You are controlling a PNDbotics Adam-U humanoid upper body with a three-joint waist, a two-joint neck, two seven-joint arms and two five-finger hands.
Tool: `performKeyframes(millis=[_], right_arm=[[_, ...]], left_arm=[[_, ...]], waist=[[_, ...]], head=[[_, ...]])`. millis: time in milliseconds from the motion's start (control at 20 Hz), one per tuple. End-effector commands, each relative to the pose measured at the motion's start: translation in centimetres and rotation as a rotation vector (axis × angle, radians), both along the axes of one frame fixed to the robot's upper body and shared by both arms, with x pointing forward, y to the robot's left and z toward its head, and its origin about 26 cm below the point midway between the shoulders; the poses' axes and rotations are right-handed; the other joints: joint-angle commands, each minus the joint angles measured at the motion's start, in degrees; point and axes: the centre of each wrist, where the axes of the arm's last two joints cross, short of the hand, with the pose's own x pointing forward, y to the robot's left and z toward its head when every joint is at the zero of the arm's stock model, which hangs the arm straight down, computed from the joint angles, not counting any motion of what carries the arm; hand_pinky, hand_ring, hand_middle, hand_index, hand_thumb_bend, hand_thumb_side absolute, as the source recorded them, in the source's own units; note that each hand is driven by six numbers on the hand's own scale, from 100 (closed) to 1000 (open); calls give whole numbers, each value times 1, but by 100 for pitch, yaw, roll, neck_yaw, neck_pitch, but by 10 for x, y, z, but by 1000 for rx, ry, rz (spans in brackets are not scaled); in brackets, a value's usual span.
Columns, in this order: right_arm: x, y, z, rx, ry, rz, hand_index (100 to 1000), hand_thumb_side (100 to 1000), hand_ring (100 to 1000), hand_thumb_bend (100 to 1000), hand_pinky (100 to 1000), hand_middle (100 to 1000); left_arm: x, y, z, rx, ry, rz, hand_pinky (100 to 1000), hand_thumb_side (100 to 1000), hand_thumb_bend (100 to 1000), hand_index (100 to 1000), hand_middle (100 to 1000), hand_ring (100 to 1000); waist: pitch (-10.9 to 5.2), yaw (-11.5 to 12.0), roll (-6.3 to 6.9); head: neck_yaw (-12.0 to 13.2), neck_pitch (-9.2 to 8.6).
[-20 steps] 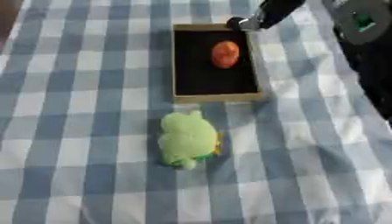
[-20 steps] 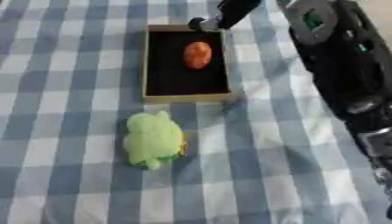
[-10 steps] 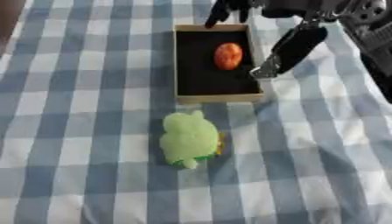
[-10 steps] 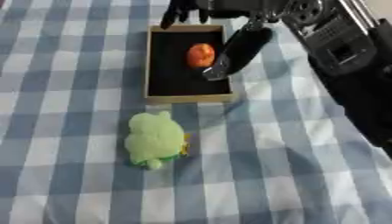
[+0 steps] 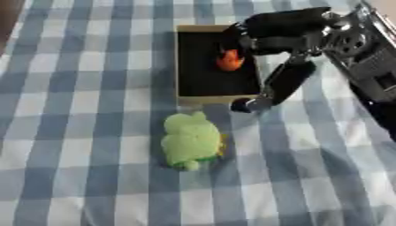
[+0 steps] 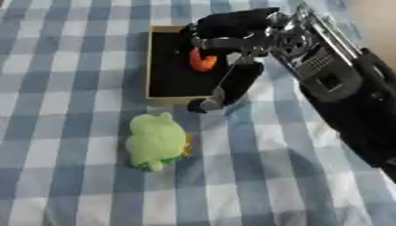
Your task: Pick up objects on the table and place them in the box.
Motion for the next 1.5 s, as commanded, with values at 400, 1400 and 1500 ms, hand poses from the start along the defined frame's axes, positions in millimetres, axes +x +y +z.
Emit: performKeyframes(millis=[400,1400,1500], right_arm=[[-4,11,-27,-5,-2,-53,884,414,816,366,656,807],[0,26,-49,-21,94,-30,913,468,839,330,681,826],[2,28,-54,-35,102,-34,913,470,839,329,680,826]], left_arm=[[-3,3,9,28,-29,3,839,692,116,837,721,819],[-3,2,10,27,-29,-2,838,679,114,837,721,820],[-3,2,10,28,-29,-3,838,677,113,837,721,820]], waist=[[-137,11,-14],[-134,34,-22],[-131,35,-21]], head=[[8,30],[-6,30],[-9,30]])
